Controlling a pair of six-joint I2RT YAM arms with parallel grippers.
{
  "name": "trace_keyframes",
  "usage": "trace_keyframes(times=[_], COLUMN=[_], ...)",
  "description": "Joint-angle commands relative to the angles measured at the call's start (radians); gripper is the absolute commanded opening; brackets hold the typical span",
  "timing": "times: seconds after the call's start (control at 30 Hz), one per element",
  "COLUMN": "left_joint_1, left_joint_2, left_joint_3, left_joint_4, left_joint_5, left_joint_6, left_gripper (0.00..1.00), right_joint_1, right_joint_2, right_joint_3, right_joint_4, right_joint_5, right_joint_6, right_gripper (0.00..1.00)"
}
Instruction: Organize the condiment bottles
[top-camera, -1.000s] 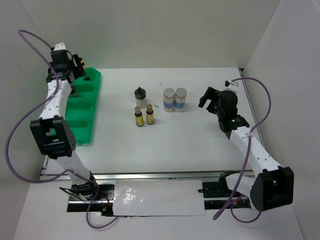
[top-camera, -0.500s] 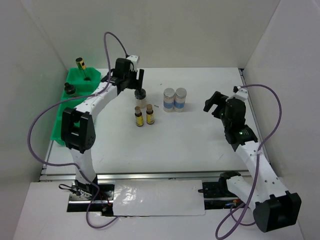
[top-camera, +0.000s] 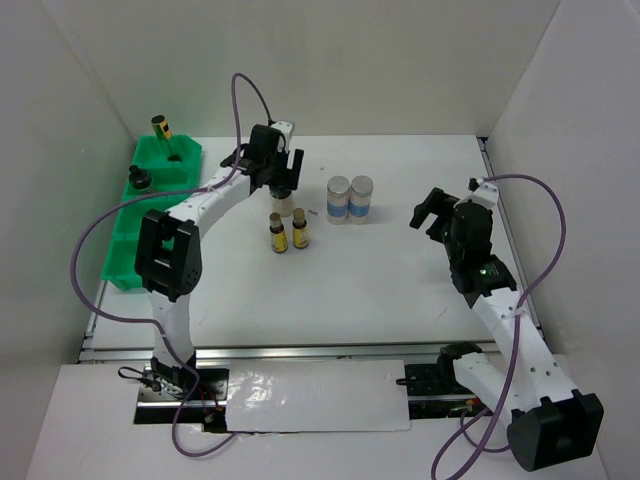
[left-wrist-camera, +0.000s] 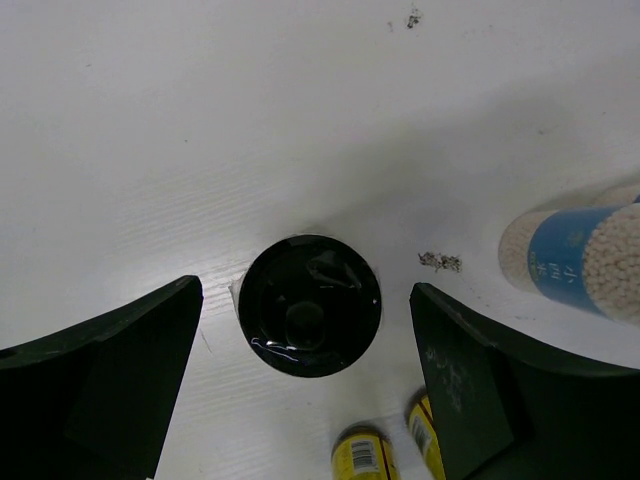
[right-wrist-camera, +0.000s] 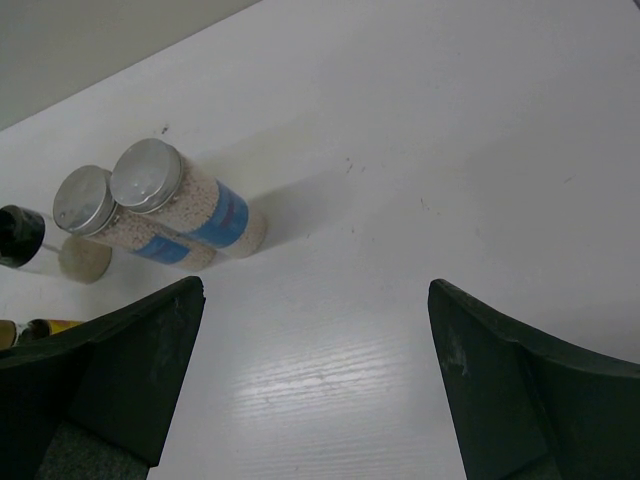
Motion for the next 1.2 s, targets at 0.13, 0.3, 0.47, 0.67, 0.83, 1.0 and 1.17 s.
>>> trace_keyframes(times=[0.13,0.3,0.47,0.67,0.83,1.0,1.17], left_joint_1=[0.007,0.007,0.007,0.020,0.123,0.232,0.335], left_joint_2=[0.083,0.118,0.117,0.024,-0.085,-0.188,-0.265], left_joint_3=[0.040,0.059,0.050,-0.010,-0.010,-0.020,-0.039], left_joint_4=[0.016,0.016,0.030,0.089,0.033,-0.029,-0.062], left_joint_5=[-0.043,-0.023,-0.025,-0.037,-0.014,0.038,0.029], left_joint_6=[-0.020,-0.020,-0.031,-0.051,-0.071,-0.071,-0.025], left_gripper=[0.98,0.92,0.60,0.50,0.50,0.50,0.50], right_joint_1=[0.009,0.009,0.009,0.009,0.009,0.009,0.009], right_joint_2=[-0.005,-0.005,0.004,0.031,0.041,0.061,0.113], right_joint_3=[-0.021,-0.021,-0.021,-0.021,-0.021,-0.031,0.019], right_joint_4=[-0.001,-0.001,-0.001,0.019,0.019,0.055,0.049], right_joint_5=[0.028,0.037,0.046,0.036,0.025,0.007,-0.003], right_joint_6=[-0.017,-0.017,-0.017,-0.017,-0.017,-0.017,-0.026], right_gripper=[1.00,1.00,1.00,1.00,1.00,1.00,1.00])
